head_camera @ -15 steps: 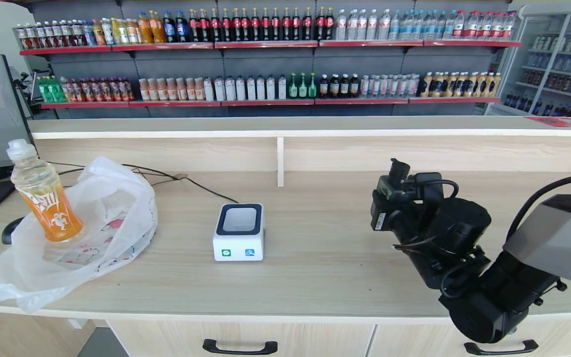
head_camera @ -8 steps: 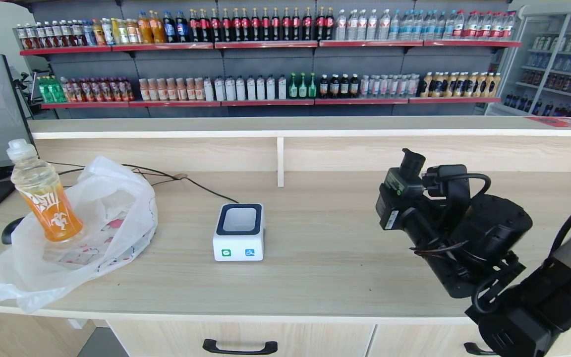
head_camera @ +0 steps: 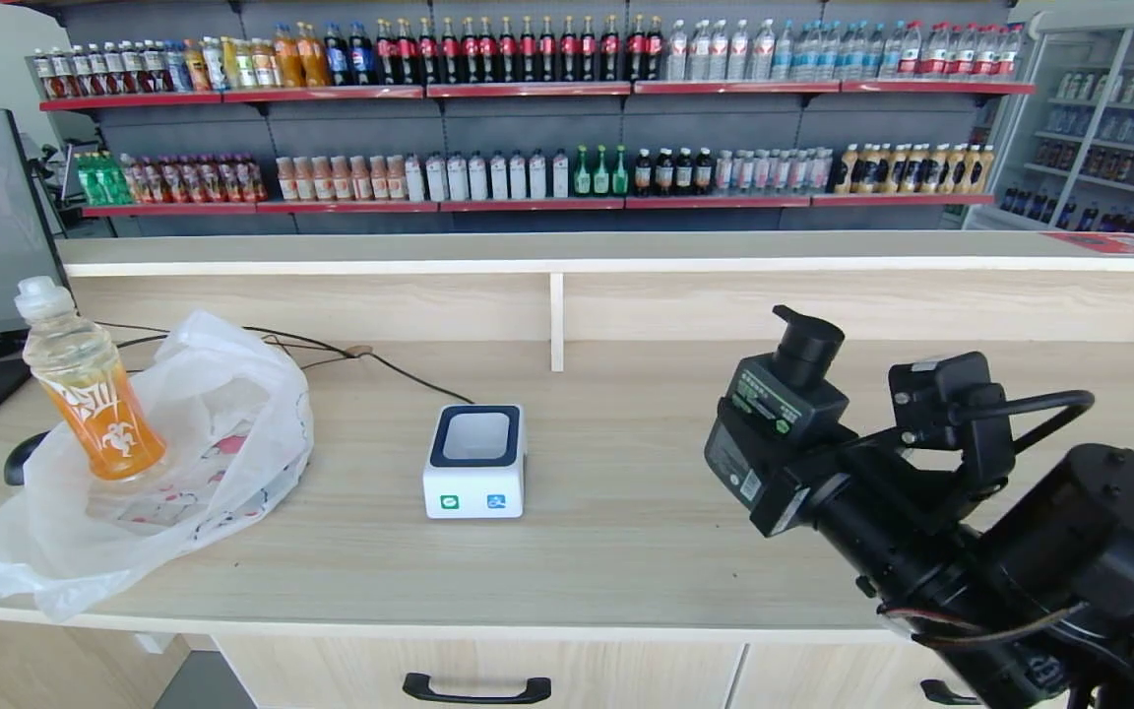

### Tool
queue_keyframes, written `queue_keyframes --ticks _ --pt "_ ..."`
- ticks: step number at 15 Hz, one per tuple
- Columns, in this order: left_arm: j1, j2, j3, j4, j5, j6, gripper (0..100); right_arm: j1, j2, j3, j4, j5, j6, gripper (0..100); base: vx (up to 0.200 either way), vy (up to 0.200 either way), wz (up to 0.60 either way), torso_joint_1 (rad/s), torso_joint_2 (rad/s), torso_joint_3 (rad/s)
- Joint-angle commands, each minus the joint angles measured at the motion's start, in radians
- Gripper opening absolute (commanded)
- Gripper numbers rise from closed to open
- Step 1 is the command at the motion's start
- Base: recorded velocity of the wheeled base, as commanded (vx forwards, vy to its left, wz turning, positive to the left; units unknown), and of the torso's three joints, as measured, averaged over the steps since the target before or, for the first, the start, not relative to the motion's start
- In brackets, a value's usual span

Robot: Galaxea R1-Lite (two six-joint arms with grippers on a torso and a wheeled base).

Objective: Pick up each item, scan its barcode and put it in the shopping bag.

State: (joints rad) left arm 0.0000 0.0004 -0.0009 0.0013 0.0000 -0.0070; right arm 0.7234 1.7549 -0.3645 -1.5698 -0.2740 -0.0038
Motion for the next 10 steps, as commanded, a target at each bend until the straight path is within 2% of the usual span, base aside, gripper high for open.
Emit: queue_keyframes --ticks 1,5,7,10 --pt "0.000 0.000 0.001 0.000 0.000 -0.001 0 0.033 -0.054 0.021 -0.001 0.105 0.016 0 0.000 0.000 0.00 0.000 0.00 0.000" --pt "0.000 0.000 0.001 0.000 0.000 -0.001 0 0.037 -0.060 -0.010 -0.001 0.354 0.193 0 0.000 0.000 0.00 0.000 0.00 0.000" --pt "0.000 0.000 -0.001 0.000 0.000 -0.001 0 0.051 -0.068 -0.034 -0.001 0.415 0.245 0 0.000 0.000 0.00 0.000 0.00 0.000" --pt "0.000 0.000 0.001 0.000 0.000 -0.001 0 0.105 -0.091 -0.041 -0.001 0.427 0.329 0 0.000 0.000 0.00 0.000 0.00 0.000"
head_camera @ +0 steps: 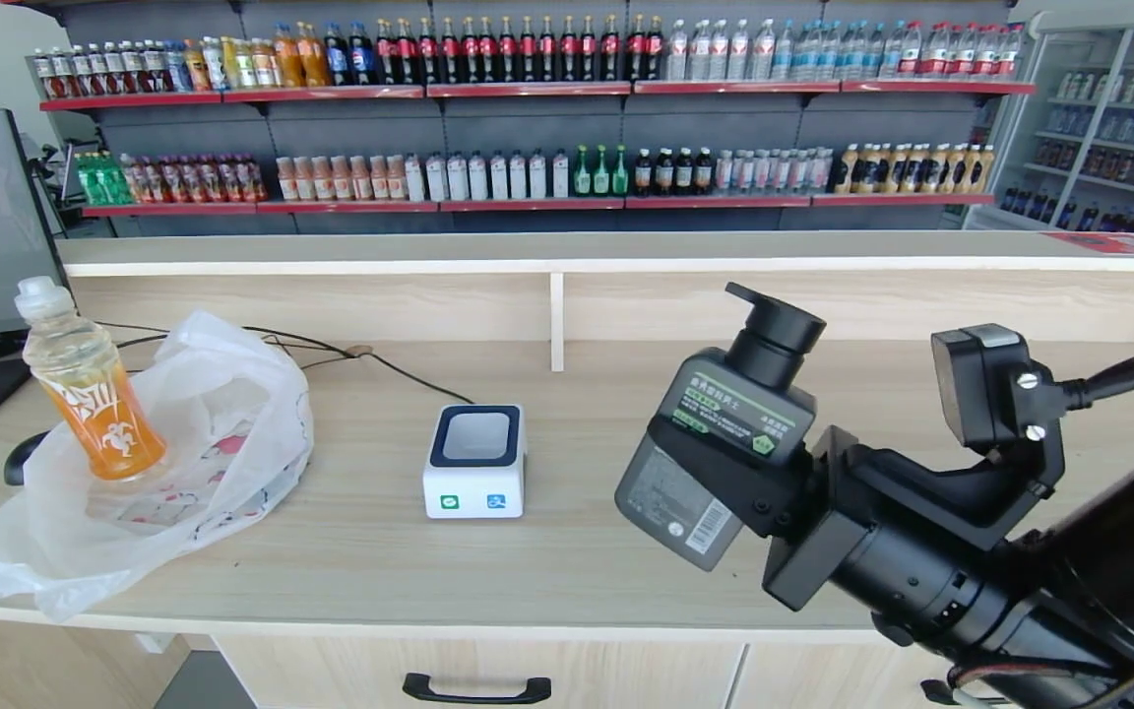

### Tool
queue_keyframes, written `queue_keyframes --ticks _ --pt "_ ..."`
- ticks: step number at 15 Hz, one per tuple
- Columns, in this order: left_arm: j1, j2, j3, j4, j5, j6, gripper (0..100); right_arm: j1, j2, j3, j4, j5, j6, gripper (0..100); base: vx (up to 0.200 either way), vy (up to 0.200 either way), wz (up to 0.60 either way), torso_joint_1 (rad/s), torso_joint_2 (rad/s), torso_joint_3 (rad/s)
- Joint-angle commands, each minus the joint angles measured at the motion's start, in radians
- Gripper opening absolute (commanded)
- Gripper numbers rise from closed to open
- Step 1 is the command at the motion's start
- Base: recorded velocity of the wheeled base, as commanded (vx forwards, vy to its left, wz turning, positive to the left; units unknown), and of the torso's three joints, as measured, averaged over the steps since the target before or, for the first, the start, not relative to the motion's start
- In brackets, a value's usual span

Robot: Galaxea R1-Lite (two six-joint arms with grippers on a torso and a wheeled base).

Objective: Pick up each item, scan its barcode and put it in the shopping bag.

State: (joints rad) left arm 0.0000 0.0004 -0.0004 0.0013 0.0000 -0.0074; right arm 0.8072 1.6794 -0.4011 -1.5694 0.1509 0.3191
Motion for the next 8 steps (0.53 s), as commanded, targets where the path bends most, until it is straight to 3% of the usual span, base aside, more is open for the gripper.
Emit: queue_keyframes --ticks 1,8 --pt "0.000 0.000 0.000 0.000 0.000 0.000 0 0.046 -0.032 -0.012 -0.001 0.012 0.049 0 0.000 0.000 0.00 0.000 0.00 0.000" --pt "0.000 0.000 0.000 0.000 0.000 0.000 0 0.067 -0.096 -0.117 -0.001 0.098 0.242 0 0.000 0.000 0.00 0.000 0.00 0.000"
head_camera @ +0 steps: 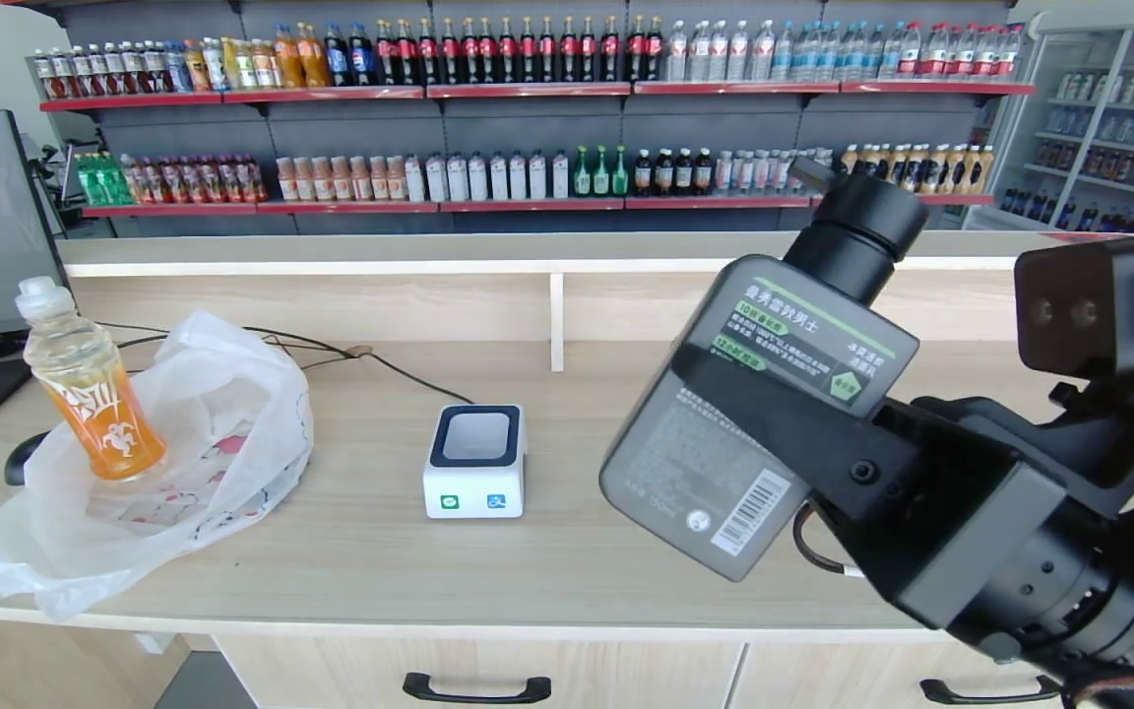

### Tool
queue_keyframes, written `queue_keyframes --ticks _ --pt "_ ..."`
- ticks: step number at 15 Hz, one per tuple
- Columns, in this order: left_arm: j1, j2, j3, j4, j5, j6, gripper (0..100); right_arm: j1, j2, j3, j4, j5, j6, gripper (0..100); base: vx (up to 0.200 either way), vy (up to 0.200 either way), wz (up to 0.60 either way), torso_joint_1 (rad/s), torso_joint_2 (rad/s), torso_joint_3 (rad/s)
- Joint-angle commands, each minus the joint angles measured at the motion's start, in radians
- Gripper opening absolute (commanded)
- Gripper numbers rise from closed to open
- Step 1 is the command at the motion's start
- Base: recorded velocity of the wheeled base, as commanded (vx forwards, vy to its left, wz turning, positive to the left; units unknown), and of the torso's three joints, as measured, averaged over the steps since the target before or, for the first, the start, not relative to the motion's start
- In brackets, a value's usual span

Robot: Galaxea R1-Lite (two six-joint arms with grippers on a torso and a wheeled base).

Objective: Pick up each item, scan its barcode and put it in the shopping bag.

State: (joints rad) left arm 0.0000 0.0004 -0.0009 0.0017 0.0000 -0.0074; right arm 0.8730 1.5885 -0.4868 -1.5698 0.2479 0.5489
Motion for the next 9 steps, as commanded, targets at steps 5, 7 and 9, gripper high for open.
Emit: queue_keyframes --ticks 5,7,9 --pt "0.000 0.000 -0.001 0.000 0.000 0.000 0 0.006 0.004 -0.047 -0.001 0.002 0.072 0 0.000 0.000 0.00 0.000 0.00 0.000" --pt "0.000 0.000 0.001 0.000 0.000 0.000 0 0.020 0.002 -0.022 -0.001 0.002 0.075 0 0.000 0.000 0.00 0.000 0.00 0.000" --pt "0.000 0.000 0.001 0.000 0.000 0.000 0 0.034 0.002 0.013 -0.001 0.002 0.086 0 0.000 0.000 0.00 0.000 0.00 0.000"
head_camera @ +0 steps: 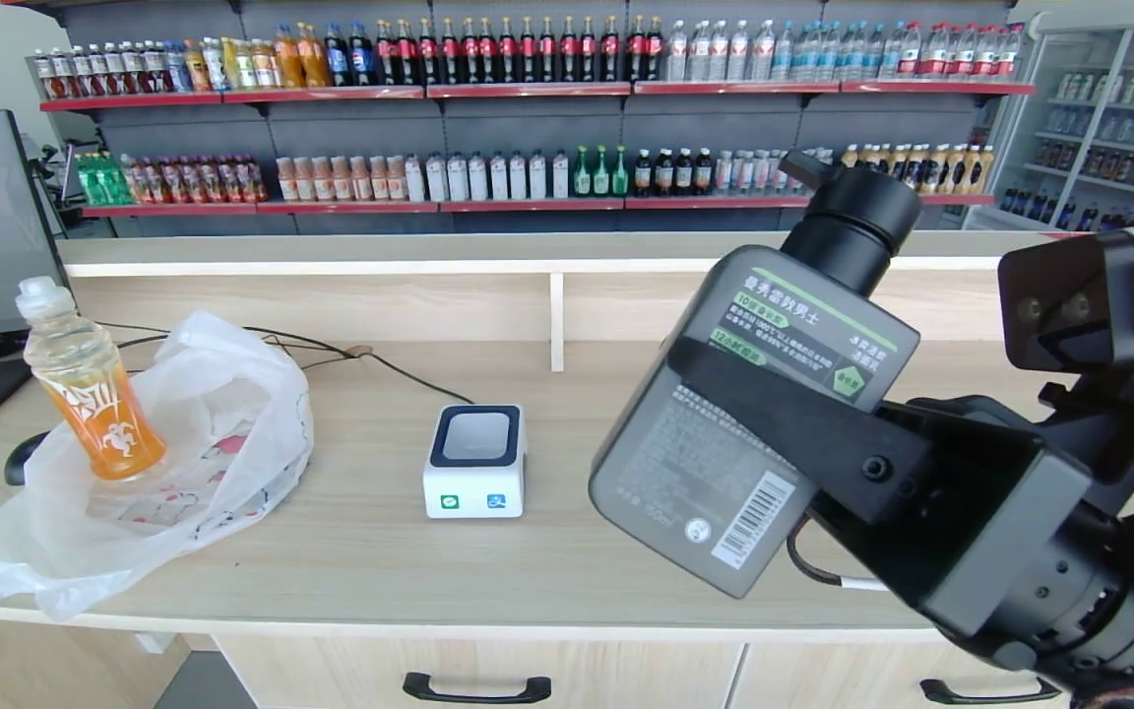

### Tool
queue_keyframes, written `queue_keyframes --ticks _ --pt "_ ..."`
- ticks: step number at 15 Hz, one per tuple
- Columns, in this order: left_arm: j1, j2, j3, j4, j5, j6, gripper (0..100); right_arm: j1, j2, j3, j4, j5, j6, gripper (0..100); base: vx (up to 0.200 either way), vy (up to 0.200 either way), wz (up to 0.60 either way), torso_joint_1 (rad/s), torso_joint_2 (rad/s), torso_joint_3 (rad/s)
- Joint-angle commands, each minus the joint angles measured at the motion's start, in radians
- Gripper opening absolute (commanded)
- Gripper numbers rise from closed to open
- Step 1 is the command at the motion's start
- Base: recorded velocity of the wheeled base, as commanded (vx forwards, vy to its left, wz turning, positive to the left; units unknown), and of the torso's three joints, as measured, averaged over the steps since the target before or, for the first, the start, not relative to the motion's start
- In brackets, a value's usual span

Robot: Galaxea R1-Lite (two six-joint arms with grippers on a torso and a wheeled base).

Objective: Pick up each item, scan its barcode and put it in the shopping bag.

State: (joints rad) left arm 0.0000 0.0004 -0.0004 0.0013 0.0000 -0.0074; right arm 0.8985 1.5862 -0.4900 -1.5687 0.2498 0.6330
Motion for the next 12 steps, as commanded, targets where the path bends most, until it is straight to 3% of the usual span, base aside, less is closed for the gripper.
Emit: queue_keyframes --ticks 1,9,11,12 --pt "0.000 0.000 -0.001 0.000 0.000 0.000 0 0.019 0.001 0.018 -0.002 0.000 0.002 0 0.000 0.000 0.00 0.000 0.00 0.000" --pt "0.000 0.000 0.000 0.000 0.000 0.000 0 0.043 -0.012 0.019 -0.002 0.005 -0.001 0 0.000 0.000 0.00 0.000 0.00 0.000" --pt "0.000 0.000 0.000 0.000 0.000 0.000 0 0.013 0.011 0.016 -0.002 0.023 -0.010 0 0.000 0.000 0.00 0.000 0.00 0.000" --pt "0.000 0.000 -0.001 0.000 0.000 0.000 0 0.003 0.015 0.011 -0.002 0.023 -0.087 0 0.000 0.000 0.00 0.000 0.00 0.000"
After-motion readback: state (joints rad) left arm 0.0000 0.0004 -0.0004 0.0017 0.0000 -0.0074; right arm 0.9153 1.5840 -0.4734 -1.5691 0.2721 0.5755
